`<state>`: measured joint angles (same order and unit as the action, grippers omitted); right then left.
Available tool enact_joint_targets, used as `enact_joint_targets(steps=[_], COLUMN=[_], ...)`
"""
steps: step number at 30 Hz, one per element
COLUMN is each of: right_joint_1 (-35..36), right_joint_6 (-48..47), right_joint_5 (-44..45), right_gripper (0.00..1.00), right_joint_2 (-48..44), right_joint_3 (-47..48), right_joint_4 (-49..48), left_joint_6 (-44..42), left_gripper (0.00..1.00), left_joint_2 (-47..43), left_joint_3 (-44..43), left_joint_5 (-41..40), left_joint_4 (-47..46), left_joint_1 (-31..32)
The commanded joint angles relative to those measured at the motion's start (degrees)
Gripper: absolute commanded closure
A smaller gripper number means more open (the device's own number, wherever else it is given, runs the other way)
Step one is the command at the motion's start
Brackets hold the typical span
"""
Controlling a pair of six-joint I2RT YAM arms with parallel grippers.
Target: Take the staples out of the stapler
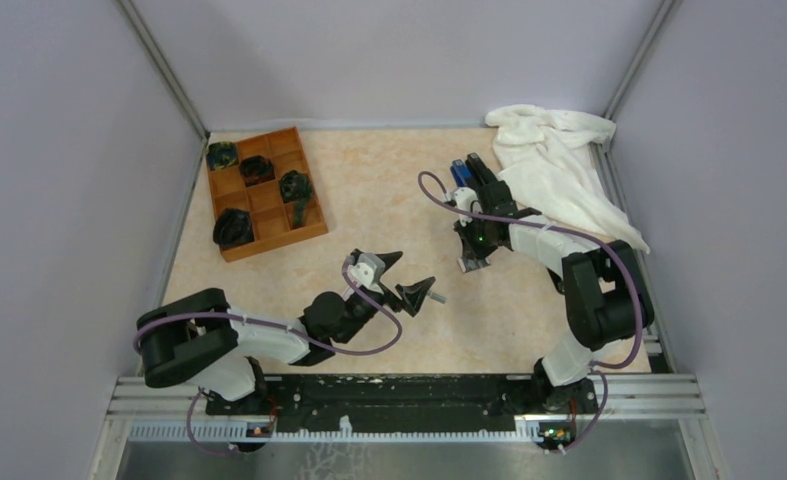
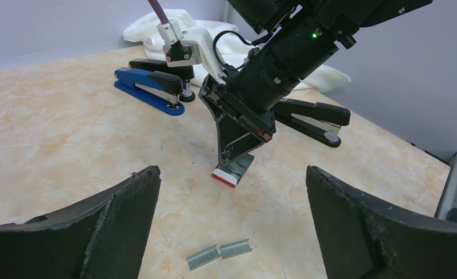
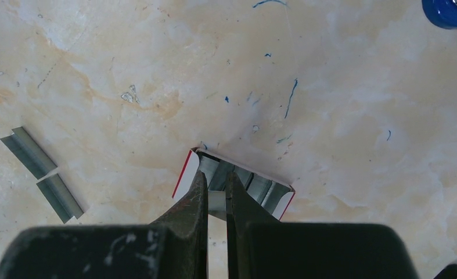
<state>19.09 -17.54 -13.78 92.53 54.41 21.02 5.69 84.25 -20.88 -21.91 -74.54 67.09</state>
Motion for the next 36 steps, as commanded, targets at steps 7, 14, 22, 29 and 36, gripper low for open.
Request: enact_joint_targets(steps=[7, 14, 22, 29, 36], right_joint_1=[0.6, 0.53, 0.51, 0.51, 0.51], right_joint_6=[3.67, 3.93, 4.08, 4.04, 3.75], right_joint_5=[-1.64, -0.95, -0.48, -0.05, 0.79], right_gripper=[0.98, 0.98, 0.94, 0.92, 0.92], right_joint_2=[-0.8, 0.0, 1.32, 1.6, 1.63], right_joint_3=[2.03, 2.17, 3.11, 3.5, 3.71], right_joint_4=[-2.07, -1.86, -0.32, 0.26, 0.64], left_joint_6=[-0.5, -0.46, -0.49, -0.47, -0.45], left_gripper=[0.0, 0.0, 0.0, 0.0, 0.0], left_joint_2=[0.48, 0.48, 0.48, 0.48, 0.57], left_joint_3=[-1.34, -1.34, -1.36, -1.55, -1.7], left_joint_5=[-0.49, -0.5, -0.55, -0.52, -0.58], left_joint_4=[-0.95, -0.87, -0.82, -0.53, -0.34], left_joint_1=[0.21, 0.2, 0.22, 0.15, 0.17])
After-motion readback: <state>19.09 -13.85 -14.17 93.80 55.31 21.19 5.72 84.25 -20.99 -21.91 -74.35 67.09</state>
